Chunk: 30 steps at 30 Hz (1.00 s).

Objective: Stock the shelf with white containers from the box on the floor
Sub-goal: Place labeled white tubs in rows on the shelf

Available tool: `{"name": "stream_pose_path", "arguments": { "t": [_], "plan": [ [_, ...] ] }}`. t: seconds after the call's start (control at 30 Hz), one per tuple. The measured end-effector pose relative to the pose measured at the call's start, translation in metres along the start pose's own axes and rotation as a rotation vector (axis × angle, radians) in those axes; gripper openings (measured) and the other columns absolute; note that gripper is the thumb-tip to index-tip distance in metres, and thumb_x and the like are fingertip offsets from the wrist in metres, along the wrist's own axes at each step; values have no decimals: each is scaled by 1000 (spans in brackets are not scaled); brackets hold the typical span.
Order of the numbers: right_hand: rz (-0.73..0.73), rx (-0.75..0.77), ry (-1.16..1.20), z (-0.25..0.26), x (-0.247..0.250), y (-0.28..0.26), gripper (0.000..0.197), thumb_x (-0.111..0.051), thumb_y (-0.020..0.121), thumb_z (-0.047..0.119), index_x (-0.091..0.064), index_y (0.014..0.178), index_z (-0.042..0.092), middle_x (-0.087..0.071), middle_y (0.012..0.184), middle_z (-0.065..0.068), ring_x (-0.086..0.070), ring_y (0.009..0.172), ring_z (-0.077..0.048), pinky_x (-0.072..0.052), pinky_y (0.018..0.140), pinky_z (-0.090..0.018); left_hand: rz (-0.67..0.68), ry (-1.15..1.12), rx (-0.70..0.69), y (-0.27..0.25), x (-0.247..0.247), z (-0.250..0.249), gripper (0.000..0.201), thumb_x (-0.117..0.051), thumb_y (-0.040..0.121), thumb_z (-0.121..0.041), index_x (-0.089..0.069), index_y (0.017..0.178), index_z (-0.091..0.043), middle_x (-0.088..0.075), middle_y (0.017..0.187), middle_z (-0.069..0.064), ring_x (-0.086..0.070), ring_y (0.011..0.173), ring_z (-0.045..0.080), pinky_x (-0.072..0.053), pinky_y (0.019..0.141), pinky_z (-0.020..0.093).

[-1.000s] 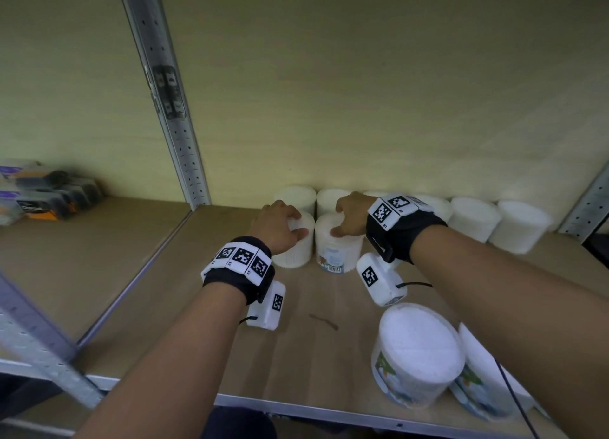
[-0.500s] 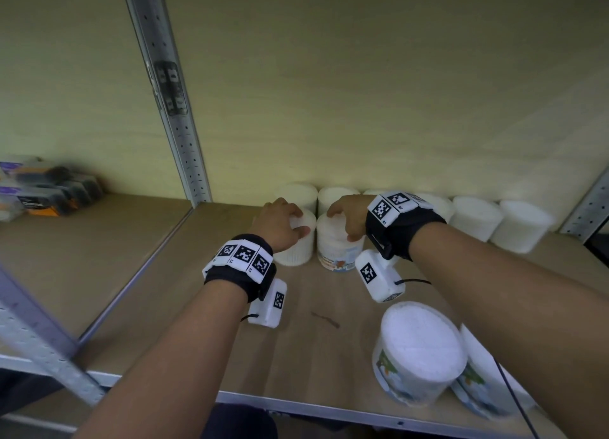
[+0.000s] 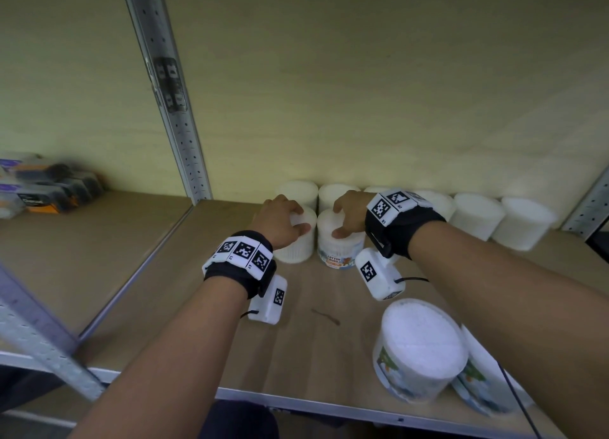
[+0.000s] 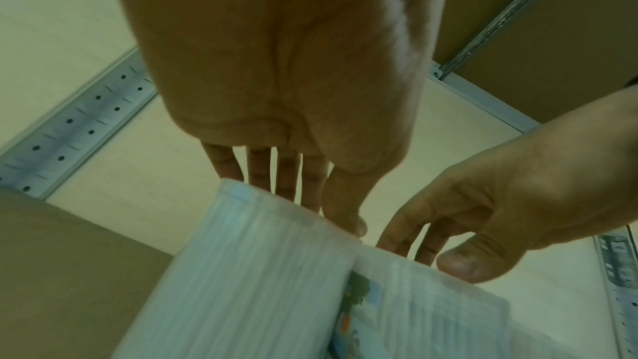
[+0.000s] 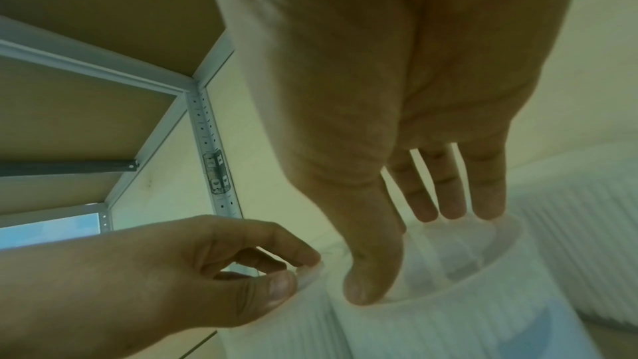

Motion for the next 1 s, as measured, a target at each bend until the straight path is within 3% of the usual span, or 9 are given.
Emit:
{"name": "stream_pose_path", "arguments": {
  "t": [0.23, 0.4, 0.53, 0.6, 0.67, 0.77, 0.9, 1.0],
  "plan": [
    [-10, -17, -17, -2, -3, 8, 62, -61, 88, 42, -49, 134, 3, -54, 135, -13, -54, 123, -26, -43, 99, -31, 73, -5, 1, 1, 4, -2, 46, -62, 88, -34, -52, 130, -18, -46, 134, 6, -42, 127, 25, -35, 106, 34],
    [3, -53, 69, -7, -7, 9, 65, -56, 91, 46, -41, 140, 6, -48, 141, -10, -47, 129, -22, -36, 101, -24, 235, 1, -22, 3, 18, -5, 44, -58, 90, -11, -50, 132, -22, -38, 146, 1, -39, 134, 21, -33, 102, 26],
    [-60, -11, 137, -11, -10, 14, 75, -59, 86, 52, -37, 144, 11, -46, 144, -6, -45, 131, -21, -35, 103, -26, 352, 25, -66, 6, 24, -4, 61, -43, 79, 11, -55, 125, -28, -41, 145, 0, -42, 132, 20, -42, 106, 34],
    [-79, 5, 138, -12, -10, 13, 74, -62, 83, 54, -43, 141, 13, -50, 142, -6, -49, 128, -21, -38, 95, -23, 297, -42, -61, 6, 24, -5, 59, -41, 77, 12, -54, 122, -23, -41, 141, 2, -41, 132, 21, -43, 103, 35],
    [-84, -9, 138, -11, -6, 8, 63, -68, 83, 45, -52, 134, 12, -56, 136, -6, -54, 123, -23, -40, 88, -20, 140, -132, -45, 7, 22, -4, 48, -48, 79, 7, -52, 120, -18, -41, 133, 6, -41, 127, 25, -43, 93, 34],
    [-98, -49, 167, -12, -4, 6, 57, -75, 81, 26, -55, 132, 11, -56, 134, -11, -54, 124, -29, -44, 97, -33, -55, -83, -28, 8, 16, -1, 37, -58, 86, -14, -49, 123, -12, -42, 128, 11, -40, 121, 30, -38, 93, 35],
    [-116, -45, 203, -10, -4, 9, 57, -75, 80, 24, -55, 132, 10, -55, 135, -13, -53, 125, -30, -44, 98, -34, -48, 83, 32, 9, 6, 3, 49, -60, 86, -43, -51, 123, -13, -45, 128, 10, -40, 120, 30, -38, 98, 38],
    [-104, -51, 195, -9, -5, 6, 58, -75, 80, 24, -54, 132, 10, -54, 135, -13, -52, 125, -30, -44, 99, -34, -23, 116, 38, 8, 3, 1, 50, -59, 86, -46, -51, 124, -14, -44, 128, 9, -40, 122, 29, -38, 101, 41]
  ]
}}
Point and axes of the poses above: each hand's wrist, its own y-axis towards the middle knuckle, its own x-axis out of the back of the hand, z = x × y, the point moved 2 cm from there along y, towards the middle knuckle
